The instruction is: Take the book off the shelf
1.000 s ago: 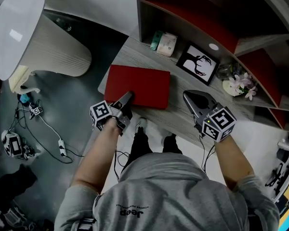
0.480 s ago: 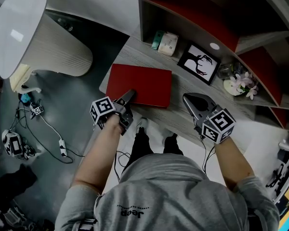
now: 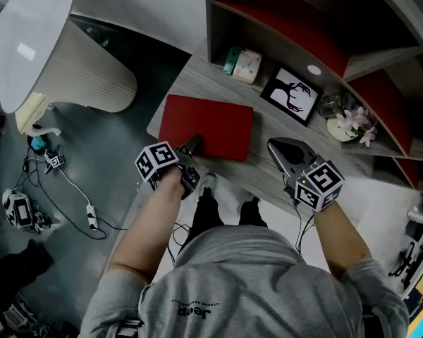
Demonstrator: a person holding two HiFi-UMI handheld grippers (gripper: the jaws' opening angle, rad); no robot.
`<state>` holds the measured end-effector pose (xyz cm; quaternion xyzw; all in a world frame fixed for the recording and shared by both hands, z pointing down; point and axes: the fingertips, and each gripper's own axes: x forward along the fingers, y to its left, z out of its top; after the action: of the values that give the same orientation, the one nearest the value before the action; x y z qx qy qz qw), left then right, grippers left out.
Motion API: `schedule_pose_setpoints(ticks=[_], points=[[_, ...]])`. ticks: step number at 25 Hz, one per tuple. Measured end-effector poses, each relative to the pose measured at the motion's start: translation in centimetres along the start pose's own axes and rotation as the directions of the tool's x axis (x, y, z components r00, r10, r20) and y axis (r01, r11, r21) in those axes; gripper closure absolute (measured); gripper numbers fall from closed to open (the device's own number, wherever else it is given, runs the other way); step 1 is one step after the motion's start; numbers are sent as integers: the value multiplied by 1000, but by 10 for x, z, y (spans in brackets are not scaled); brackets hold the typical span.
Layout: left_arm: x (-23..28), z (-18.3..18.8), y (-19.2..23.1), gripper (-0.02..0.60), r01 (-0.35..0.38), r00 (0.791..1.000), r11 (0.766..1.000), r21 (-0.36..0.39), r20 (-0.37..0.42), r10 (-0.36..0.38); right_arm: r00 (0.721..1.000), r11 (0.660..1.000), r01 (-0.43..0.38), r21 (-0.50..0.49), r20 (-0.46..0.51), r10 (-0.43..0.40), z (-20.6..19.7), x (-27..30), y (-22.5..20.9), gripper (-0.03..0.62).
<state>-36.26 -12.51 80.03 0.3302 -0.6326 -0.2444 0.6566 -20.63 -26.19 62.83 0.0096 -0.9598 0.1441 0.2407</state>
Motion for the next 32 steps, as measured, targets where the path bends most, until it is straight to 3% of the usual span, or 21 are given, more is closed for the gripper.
schedule_pose_setpoints(ticks=[6, 12, 19, 26, 32], points=[[-9, 0, 6, 137, -77, 997, 995, 65, 12, 76, 1000, 1000, -4, -5, 4, 4, 4, -1, 4, 589], [-23, 0, 10, 135, -36, 998, 999, 37, 46, 34, 1000, 1000, 1, -13, 13, -1, 10, -5, 6, 589], [-39, 1, 3, 143, -3, 998, 998, 70, 62, -2, 1000, 1000, 8, -23, 26, -8, 16, -10, 7, 589], [-59, 1, -29, 175, 79, 994, 987, 140, 71, -89, 998, 999, 29, -32, 55, -28, 32, -24, 7, 589], [-80, 3, -80, 271, 228, 963, 943, 241, 89, -255, 994, 998, 54, -42, 97, -50, 51, -45, 6, 589]])
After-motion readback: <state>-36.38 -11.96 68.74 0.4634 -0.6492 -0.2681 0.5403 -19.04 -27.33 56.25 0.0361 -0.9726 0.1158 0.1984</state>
